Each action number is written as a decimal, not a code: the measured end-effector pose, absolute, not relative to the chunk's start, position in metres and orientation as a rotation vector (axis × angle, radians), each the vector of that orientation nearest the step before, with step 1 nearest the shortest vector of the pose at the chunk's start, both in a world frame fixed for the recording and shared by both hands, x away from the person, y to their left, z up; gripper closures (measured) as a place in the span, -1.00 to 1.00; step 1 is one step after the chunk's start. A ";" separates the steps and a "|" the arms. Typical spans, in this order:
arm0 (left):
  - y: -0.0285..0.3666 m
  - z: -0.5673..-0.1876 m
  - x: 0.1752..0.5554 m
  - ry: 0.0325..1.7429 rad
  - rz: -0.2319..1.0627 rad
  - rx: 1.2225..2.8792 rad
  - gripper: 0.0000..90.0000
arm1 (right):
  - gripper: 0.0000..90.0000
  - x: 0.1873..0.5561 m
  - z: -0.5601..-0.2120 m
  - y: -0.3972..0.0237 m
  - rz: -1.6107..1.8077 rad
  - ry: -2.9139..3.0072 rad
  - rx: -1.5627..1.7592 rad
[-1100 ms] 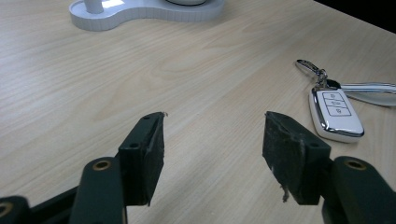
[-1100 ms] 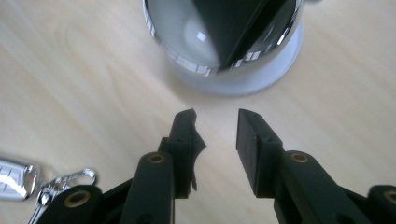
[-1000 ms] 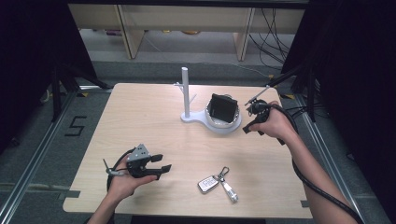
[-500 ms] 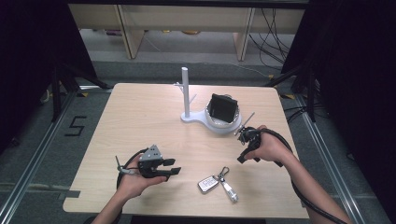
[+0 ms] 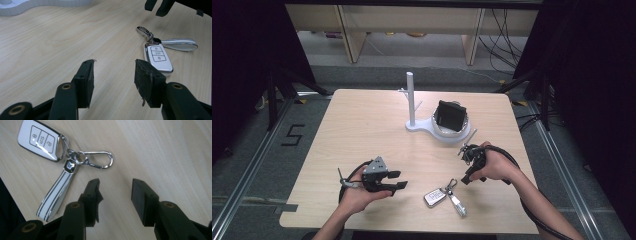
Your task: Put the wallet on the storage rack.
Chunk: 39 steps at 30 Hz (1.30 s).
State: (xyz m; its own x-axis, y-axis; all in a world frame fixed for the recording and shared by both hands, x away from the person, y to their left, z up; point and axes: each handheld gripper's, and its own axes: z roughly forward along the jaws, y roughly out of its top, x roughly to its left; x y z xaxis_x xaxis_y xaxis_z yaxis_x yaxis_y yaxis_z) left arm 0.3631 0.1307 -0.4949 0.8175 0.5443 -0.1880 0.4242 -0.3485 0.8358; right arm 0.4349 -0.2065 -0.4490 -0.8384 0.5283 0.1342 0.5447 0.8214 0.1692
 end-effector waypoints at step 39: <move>0.129 -0.500 0.363 0.731 0.146 1.984 0.02 | 0.06 0.439 -0.476 -0.172 -0.289 -2.980 -0.446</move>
